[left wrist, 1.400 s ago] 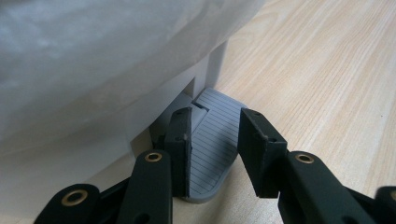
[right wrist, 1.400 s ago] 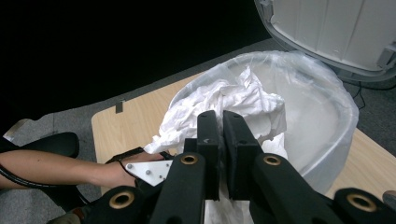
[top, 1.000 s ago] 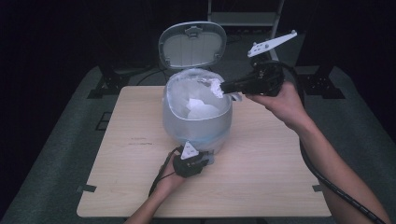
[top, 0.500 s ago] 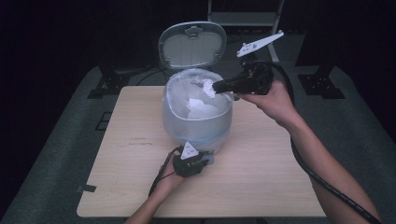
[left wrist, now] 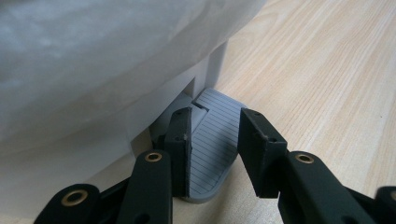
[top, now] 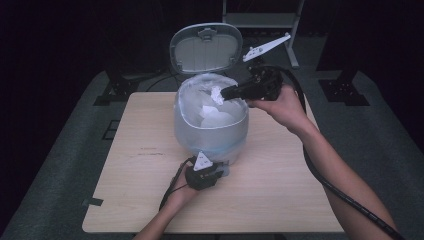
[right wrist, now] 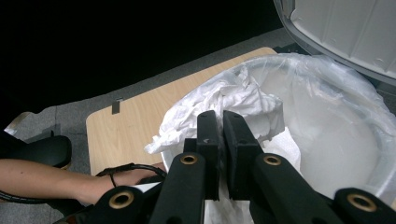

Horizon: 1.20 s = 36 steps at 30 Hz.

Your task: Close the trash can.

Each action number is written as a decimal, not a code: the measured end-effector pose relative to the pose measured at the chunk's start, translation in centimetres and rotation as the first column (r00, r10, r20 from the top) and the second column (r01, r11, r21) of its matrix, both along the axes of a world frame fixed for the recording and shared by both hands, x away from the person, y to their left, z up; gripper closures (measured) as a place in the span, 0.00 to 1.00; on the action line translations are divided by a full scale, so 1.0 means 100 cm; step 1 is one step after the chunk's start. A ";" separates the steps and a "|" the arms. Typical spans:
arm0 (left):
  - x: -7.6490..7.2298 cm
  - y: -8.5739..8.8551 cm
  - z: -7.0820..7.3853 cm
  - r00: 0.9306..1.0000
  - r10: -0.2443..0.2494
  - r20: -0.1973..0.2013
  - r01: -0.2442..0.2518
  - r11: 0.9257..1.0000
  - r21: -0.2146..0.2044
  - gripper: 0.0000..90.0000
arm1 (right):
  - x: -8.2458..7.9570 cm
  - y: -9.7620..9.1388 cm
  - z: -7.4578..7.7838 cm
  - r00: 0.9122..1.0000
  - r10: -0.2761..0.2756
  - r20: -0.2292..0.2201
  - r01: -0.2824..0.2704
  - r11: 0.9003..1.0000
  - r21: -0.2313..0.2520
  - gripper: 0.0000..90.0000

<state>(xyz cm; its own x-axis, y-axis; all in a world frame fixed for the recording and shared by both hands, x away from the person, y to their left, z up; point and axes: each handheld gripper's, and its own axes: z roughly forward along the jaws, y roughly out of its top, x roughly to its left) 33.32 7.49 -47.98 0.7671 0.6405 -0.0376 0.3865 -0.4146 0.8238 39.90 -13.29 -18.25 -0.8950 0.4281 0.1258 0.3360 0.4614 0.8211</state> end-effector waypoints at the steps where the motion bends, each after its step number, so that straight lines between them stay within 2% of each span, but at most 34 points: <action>1: 0.000 0.000 0.000 1.000 0.000 0.000 0.000 1.000 0.000 0.72 | 0.001 0.001 -0.001 1.000 -0.001 -0.002 0.001 1.000 -0.002 0.95; 18: 0.000 0.000 0.000 1.000 0.001 0.000 -0.001 1.000 -0.008 0.72 | 0.015 0.016 -0.008 1.000 -0.013 -0.017 0.013 1.000 -0.024 0.94; 22: 0.000 0.000 0.000 1.000 0.001 -0.001 -0.001 1.000 -0.009 0.72 | 0.019 0.019 -0.010 0.999 -0.022 -0.026 0.021 0.999 -0.027 0.89; 26: 0.001 0.000 0.000 1.000 0.001 -0.002 -0.001 1.000 -0.010 0.72 | 0.023 0.023 -0.014 0.999 -0.043 -0.027 0.041 0.998 -0.053 0.85; 32: 0.000 0.000 0.000 1.000 0.000 -0.001 0.000 1.000 -0.010 0.72 | 0.024 0.020 -0.017 0.998 -0.045 -0.036 0.044 0.998 -0.044 0.80; 36: 0.000 0.000 0.000 1.000 -0.003 0.003 0.003 1.000 0.001 0.72 | 0.021 0.010 -0.020 0.998 -0.053 -0.030 0.052 0.998 -0.034 0.77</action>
<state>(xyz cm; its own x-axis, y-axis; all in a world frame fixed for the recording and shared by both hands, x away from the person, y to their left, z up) 33.29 7.47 -47.99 0.7692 0.6380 -0.0346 0.3825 -0.4165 0.8247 42.00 -12.32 -20.22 -0.8670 0.4788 0.1383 0.3857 0.4688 0.7946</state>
